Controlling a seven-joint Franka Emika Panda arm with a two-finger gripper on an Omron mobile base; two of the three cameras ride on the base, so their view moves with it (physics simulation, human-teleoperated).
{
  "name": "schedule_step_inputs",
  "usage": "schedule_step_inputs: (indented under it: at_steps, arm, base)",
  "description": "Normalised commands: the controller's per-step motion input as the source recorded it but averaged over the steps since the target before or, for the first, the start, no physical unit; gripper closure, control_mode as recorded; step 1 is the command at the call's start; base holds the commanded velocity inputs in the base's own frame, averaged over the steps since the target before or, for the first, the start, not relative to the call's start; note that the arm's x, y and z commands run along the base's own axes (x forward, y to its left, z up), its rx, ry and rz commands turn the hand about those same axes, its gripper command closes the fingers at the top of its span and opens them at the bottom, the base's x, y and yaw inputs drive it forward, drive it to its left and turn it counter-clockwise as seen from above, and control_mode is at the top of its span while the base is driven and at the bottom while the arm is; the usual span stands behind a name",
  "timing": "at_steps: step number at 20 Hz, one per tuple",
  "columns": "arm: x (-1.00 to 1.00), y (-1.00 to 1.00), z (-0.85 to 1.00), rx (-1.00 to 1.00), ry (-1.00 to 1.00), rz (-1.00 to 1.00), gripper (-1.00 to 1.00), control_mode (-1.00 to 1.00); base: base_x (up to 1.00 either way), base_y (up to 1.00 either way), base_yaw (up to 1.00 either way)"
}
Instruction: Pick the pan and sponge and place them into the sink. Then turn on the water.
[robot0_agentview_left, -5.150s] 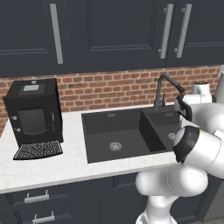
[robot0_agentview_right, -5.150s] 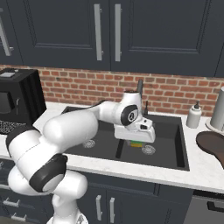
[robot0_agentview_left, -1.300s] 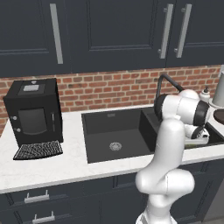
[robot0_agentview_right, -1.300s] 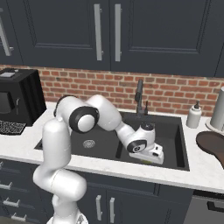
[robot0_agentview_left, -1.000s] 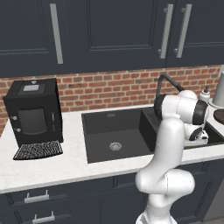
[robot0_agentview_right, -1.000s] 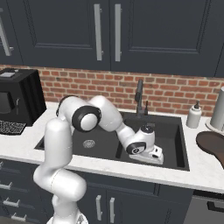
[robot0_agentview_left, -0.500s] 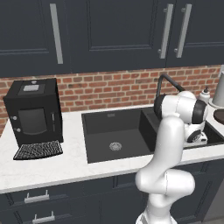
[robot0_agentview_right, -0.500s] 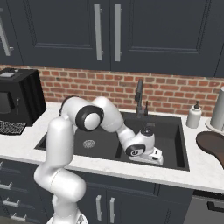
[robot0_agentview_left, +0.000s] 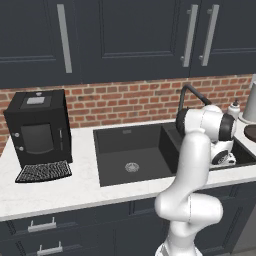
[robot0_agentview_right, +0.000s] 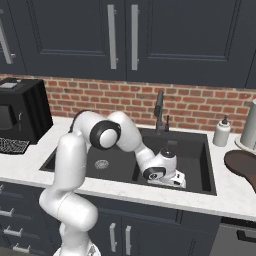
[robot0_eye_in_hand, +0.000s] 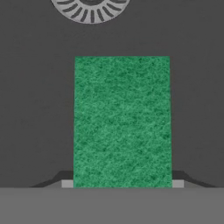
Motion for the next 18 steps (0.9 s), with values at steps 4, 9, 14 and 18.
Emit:
schedule_step_inputs:
  at_steps: [4, 9, 14, 18]
  arm:
    - [0.03, 0.0, -0.12, 0.01, 0.0, 0.0, 1.0, -1.0]
    - [0.07, 0.0, -0.13, 0.01, 0.0, 0.0, 1.0, -1.0]
    - [0.1, 0.0, -0.12, 0.0, 0.0, 0.0, 1.0, -1.0]
    - [0.05, 0.0, -0.1, 0.0, 0.0, 0.0, -1.0, -1.0]
  base:
    - [0.0, 0.0, 0.0]
    - [0.0, 0.0, 0.0]
    - [0.0, 0.0, 0.0]
    - [0.0, 0.0, 0.0]
